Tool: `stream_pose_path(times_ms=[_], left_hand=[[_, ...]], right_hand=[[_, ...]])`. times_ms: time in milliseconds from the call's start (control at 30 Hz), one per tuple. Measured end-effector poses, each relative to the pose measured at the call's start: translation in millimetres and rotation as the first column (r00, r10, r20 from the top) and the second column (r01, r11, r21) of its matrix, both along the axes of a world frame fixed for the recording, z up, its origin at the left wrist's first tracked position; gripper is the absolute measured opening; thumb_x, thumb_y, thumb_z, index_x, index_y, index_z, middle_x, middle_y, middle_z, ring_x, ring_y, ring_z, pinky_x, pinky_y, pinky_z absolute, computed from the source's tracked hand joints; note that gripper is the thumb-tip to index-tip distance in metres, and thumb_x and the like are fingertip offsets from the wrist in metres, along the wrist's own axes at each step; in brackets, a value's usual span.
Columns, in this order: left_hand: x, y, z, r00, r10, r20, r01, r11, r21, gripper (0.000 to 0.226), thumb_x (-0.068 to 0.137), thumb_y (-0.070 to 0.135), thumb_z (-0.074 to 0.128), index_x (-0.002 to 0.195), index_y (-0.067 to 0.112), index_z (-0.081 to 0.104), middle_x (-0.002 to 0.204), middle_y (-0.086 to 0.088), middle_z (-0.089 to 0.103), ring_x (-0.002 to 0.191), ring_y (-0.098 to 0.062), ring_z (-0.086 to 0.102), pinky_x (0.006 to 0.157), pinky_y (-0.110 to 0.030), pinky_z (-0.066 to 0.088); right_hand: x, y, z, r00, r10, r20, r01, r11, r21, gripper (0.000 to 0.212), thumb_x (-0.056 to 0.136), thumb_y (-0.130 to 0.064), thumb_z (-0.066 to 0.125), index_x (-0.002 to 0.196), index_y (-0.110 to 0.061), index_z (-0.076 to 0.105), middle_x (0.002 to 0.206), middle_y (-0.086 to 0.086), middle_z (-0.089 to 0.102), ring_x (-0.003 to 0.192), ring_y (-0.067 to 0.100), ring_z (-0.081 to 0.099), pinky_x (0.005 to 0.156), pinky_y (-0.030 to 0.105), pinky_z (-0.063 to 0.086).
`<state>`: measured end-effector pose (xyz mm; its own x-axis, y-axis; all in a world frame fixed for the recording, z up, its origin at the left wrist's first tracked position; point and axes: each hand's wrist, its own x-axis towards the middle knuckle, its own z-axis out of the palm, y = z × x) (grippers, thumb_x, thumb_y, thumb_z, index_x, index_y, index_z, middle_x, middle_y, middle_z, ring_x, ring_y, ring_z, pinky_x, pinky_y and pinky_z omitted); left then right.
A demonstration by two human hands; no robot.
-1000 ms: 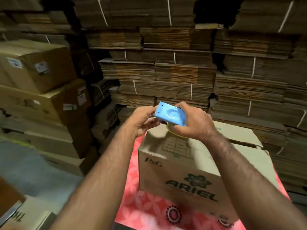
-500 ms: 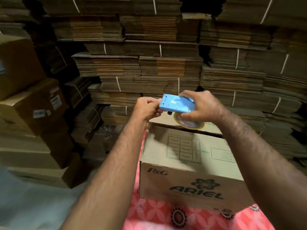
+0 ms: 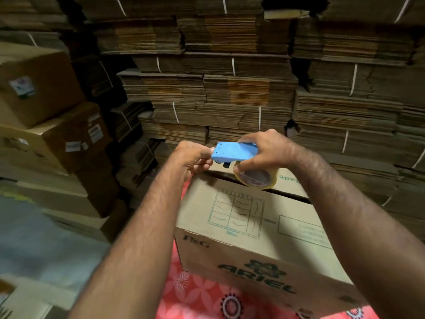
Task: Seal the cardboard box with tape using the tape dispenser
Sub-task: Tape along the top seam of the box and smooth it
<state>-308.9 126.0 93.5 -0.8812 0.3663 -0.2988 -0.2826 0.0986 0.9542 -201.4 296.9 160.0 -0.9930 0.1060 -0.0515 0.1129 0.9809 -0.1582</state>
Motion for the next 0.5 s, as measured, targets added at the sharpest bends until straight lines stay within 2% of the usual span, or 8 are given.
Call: stream_pose_path(times_ms=[167, 233, 333, 400, 500], left_hand=[[3.0, 3.5, 31.1, 0.997, 0.038, -0.070, -0.041, 0.998, -0.039, 0.013, 0.085, 0.006, 0.073, 0.092, -0.005, 0.073, 0.068, -0.015, 0.069, 0.047, -0.010, 0.057, 0.040, -0.018, 0.047], [5.7, 2.8, 40.1, 0.995, 0.042, -0.094, -0.047, 0.997, -0.053, 0.016, 0.085, 0.009, 0.074, 0.094, -0.004, 0.074, 0.073, -0.016, 0.072, 0.051, -0.012, 0.059, 0.043, -0.020, 0.047], [9.6, 1.7, 42.4, 0.988, 0.060, -0.139, -0.076, 0.991, -0.112, 0.013, 0.085, 0.011, 0.074, 0.092, 0.000, 0.076, 0.074, -0.013, 0.073, 0.052, -0.010, 0.060, 0.050, -0.021, 0.049], [12.2, 1.1, 32.6, 0.983, 0.088, -0.164, -0.114, 0.981, -0.155, 0.014, 0.086, 0.010, 0.073, 0.093, -0.002, 0.075, 0.073, -0.015, 0.071, 0.051, -0.011, 0.057, 0.050, -0.021, 0.048], [18.1, -1.5, 8.5, 0.981, 0.114, -0.160, -0.149, 0.963, -0.223, 0.015, 0.090, 0.006, 0.068, 0.095, -0.008, 0.071, 0.072, -0.019, 0.065, 0.042, -0.009, 0.053, 0.042, -0.021, 0.046]], right_hand=[[6.4, 8.9, 24.8, 0.996, 0.064, -0.063, -0.064, 0.998, -0.001, 0.064, 0.079, -0.062, 0.072, 0.129, -0.023, 0.061, 0.104, -0.003, 0.063, 0.095, 0.016, 0.059, 0.080, 0.035, 0.056], [4.2, 12.7, 32.5, 0.994, 0.081, -0.074, -0.084, 0.996, -0.043, 0.062, 0.079, -0.062, 0.073, 0.125, -0.024, 0.064, 0.099, -0.007, 0.064, 0.088, 0.011, 0.059, 0.073, 0.031, 0.055], [-2.7, 13.9, 33.4, 0.994, 0.083, -0.067, -0.091, 0.990, -0.112, 0.057, 0.077, -0.063, 0.074, 0.119, -0.026, 0.066, 0.091, -0.013, 0.062, 0.081, 0.004, 0.057, 0.060, 0.023, 0.045], [-7.1, 10.3, 24.3, 0.995, 0.090, -0.040, -0.094, 0.989, -0.118, 0.059, 0.074, -0.064, 0.075, 0.118, -0.025, 0.067, 0.096, -0.009, 0.065, 0.083, 0.005, 0.058, 0.062, 0.024, 0.046], [-8.3, 5.0, -4.5, 0.993, 0.118, 0.010, -0.116, 0.986, -0.118, 0.061, 0.073, -0.067, 0.073, 0.117, -0.025, 0.069, 0.099, -0.005, 0.067, 0.089, 0.011, 0.061, 0.070, 0.030, 0.053]])
